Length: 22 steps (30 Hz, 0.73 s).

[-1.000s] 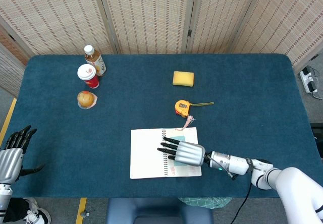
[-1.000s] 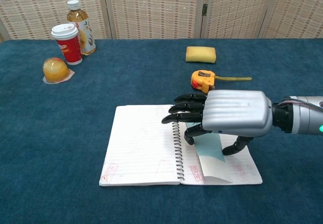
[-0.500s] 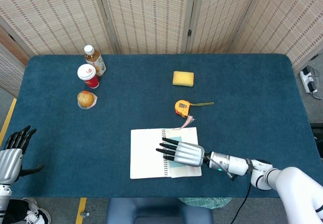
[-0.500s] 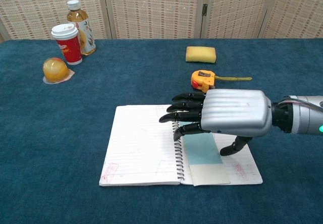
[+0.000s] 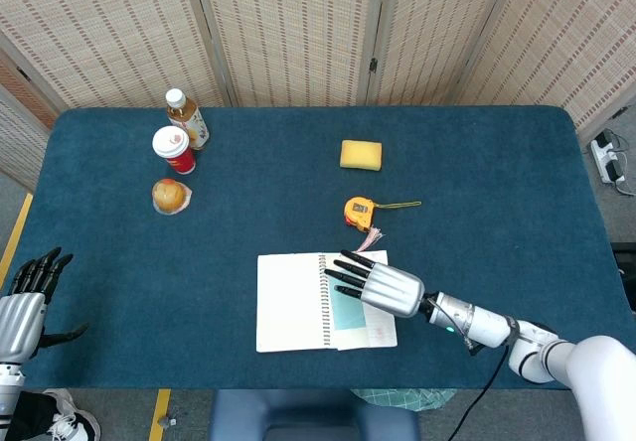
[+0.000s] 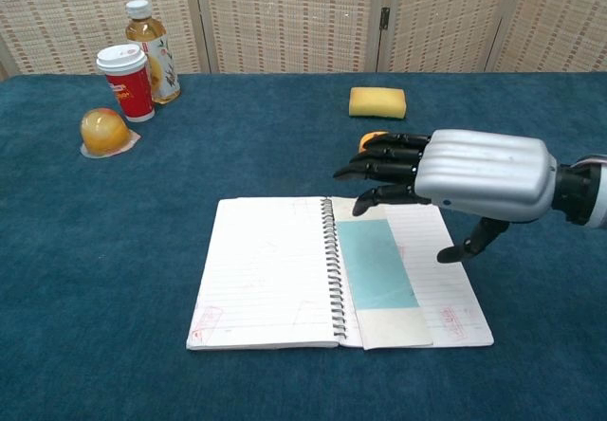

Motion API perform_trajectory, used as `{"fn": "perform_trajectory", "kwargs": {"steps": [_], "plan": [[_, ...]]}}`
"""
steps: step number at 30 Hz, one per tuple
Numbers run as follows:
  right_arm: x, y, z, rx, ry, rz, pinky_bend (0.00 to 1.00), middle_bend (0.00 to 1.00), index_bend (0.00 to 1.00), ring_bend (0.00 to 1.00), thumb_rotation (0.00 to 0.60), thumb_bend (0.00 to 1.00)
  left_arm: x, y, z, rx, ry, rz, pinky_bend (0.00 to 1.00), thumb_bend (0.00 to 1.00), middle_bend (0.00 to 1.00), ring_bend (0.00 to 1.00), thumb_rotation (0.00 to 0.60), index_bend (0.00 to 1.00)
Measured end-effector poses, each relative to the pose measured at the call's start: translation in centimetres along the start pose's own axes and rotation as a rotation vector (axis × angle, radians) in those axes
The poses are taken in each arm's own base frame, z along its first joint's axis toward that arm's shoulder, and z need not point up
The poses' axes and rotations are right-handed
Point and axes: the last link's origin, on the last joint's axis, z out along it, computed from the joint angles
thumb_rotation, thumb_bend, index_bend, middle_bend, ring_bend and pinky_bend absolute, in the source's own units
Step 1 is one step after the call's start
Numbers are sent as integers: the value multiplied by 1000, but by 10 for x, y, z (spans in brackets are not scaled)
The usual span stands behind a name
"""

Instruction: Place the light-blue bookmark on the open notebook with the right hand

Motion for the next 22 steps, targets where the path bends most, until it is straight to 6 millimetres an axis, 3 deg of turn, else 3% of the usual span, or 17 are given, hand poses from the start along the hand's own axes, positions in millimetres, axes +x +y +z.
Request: {"fn": "perform_trajectory", "kwargs": {"steps": [10,12,16,22], "plan": [[14,9,-52,-296,44,321,0,49,135,1,600,182,-1,2,-1,-10,6,8,0,149,34,0,600,102],[17,8,-71,-374,48,394,0,47,114,0,600,164,0,3,-1,-16,9,8,0,149,34,0,600,102],[16,8,-119,-595,72,475,0,3,20,0,600,5,-2,9,-3,-53,19,12,0,150,34,0,600,102],[23,-4,-206,-997,75,409,0,0,0,0,600,0,-4,18,-5,-111,42,6,0,148,34,0,600,70]]}}
